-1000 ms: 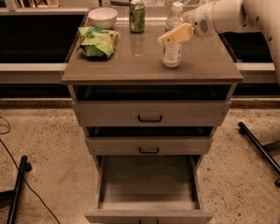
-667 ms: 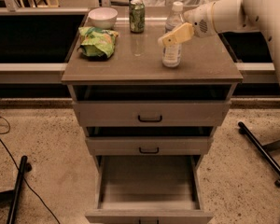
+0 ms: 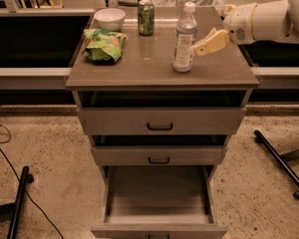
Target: Pick blue plastic bottle from bottom drawer and place on counter
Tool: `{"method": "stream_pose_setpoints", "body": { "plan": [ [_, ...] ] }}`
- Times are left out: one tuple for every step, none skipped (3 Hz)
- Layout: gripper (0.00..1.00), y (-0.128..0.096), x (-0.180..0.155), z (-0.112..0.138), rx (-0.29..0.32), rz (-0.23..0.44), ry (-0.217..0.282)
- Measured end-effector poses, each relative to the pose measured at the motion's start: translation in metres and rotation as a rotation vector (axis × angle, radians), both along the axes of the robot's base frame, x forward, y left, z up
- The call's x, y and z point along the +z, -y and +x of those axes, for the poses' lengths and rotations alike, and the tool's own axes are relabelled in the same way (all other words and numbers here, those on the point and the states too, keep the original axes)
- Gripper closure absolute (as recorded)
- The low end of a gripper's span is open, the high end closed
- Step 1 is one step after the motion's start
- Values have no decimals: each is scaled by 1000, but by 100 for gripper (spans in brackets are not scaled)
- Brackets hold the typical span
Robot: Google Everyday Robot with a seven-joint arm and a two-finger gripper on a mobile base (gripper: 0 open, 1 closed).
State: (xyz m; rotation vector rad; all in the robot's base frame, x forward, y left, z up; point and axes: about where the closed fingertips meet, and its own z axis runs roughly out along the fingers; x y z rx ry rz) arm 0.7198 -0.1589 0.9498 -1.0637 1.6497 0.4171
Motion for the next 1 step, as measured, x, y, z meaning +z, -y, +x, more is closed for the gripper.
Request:
{"method": "stream_pose_setpoints", "body": {
  "plan": [
    [0, 0, 0, 0, 1, -2, 1]
  ]
}}
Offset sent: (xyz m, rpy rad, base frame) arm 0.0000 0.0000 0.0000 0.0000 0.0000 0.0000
